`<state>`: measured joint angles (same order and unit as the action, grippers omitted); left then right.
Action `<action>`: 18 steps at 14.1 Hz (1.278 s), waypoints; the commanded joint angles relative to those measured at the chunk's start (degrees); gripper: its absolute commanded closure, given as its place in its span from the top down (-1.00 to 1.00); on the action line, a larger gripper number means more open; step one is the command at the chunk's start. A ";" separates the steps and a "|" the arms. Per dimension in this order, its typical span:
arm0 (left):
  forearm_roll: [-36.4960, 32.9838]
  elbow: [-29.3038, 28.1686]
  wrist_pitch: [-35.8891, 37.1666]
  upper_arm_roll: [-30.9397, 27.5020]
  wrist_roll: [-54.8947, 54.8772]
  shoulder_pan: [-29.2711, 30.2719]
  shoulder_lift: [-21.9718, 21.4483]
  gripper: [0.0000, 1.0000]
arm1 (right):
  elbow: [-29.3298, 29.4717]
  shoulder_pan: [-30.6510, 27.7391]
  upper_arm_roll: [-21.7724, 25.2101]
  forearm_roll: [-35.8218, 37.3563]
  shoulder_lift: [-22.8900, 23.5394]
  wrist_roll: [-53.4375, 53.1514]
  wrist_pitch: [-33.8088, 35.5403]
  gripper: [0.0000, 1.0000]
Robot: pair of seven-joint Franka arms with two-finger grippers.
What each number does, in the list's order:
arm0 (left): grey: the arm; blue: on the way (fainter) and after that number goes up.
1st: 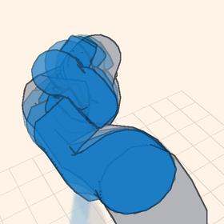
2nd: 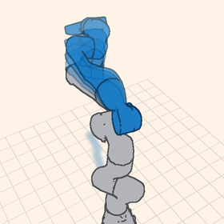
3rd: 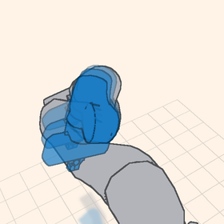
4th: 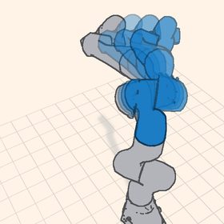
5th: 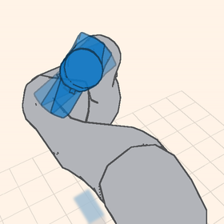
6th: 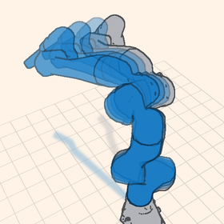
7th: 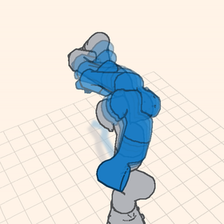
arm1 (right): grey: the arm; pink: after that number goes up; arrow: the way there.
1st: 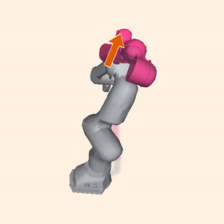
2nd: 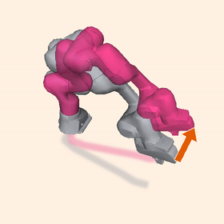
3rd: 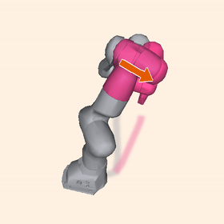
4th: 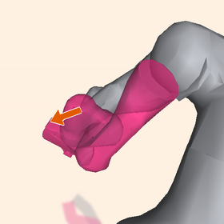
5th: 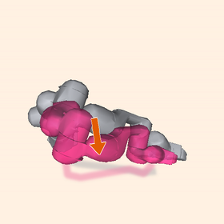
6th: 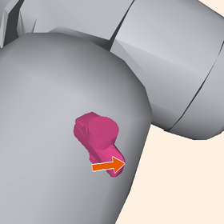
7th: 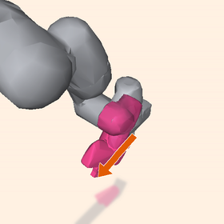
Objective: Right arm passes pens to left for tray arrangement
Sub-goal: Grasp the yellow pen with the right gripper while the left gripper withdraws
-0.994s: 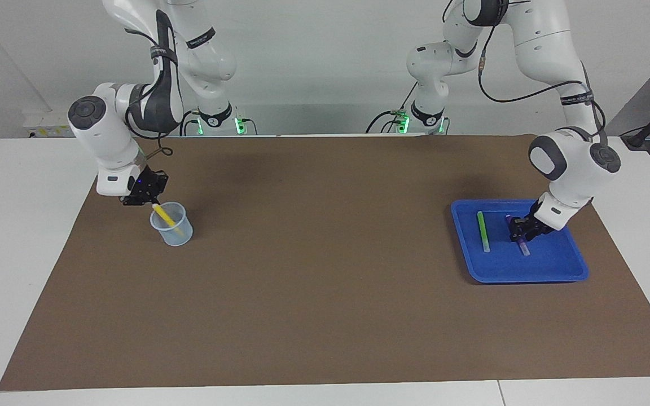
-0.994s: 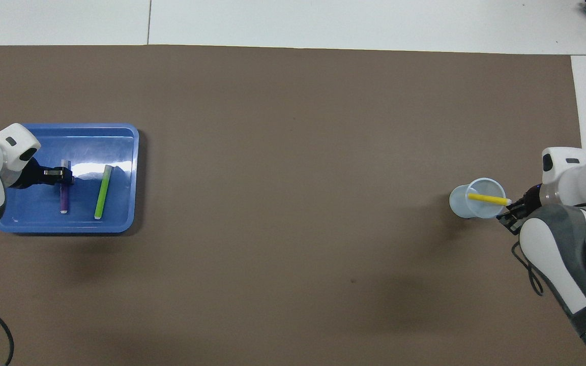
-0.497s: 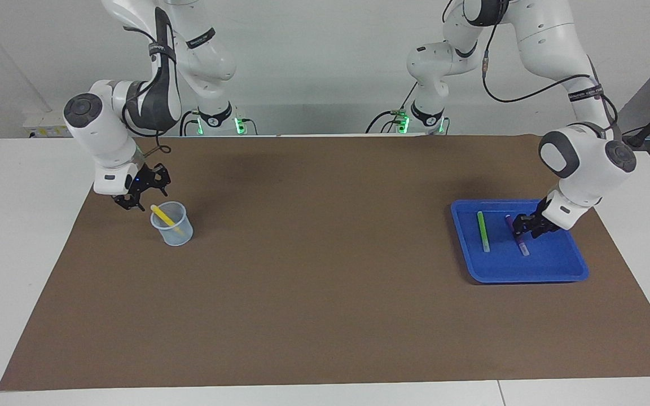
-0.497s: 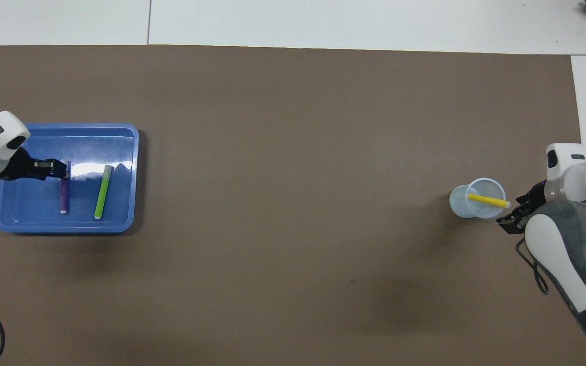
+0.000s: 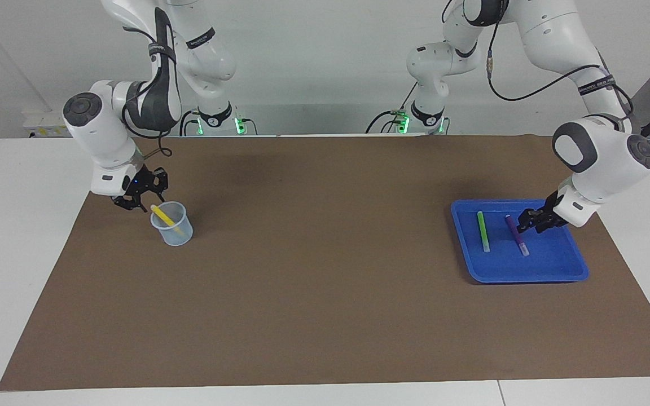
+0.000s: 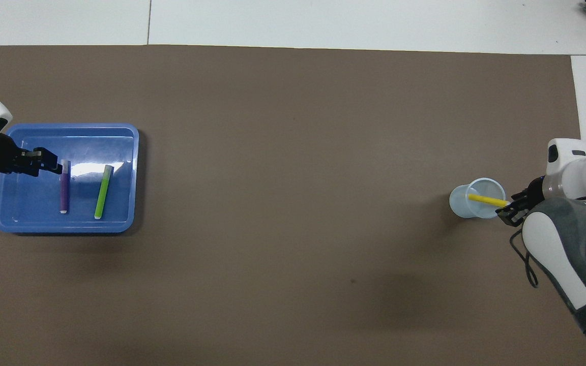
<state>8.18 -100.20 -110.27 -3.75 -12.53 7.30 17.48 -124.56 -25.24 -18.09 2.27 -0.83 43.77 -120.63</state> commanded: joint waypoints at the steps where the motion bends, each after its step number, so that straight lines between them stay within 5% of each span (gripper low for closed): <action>1: 1.66 3.60 5.84 0.59 5.56 -0.09 -0.78 0.21 | 0.63 -0.86 -0.72 -1.38 1.01 -2.45 -0.93 0.03; 5: 4.30 3.96 9.18 1.12 11.73 -0.88 -3.41 0.37 | 0.46 -0.86 -0.72 -3.41 1.01 -4.13 -0.75 -0.02; 7: 5.61 4.13 11.03 1.20 14.53 -1.32 -4.91 0.43 | 0.37 -0.95 -0.72 -3.50 1.01 -3.87 -0.58 -0.37; 14: 15.80 4.40 15.34 1.20 23.77 -1.32 -8.51 0.74 | -0.16 -1.04 -0.72 -3.50 0.66 -3.34 0.04 -1.00; 18: 19.67 4.31 15.17 1.64 28.08 -1.76 -9.22 0.75 | 1.06 -0.95 -0.90 -3.68 0.92 -3.43 3.45 -1.00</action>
<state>25.75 -96.13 -96.07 -1.82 12.89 6.23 9.00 -124.46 -25.24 -18.10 -0.14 -0.34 40.17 -119.86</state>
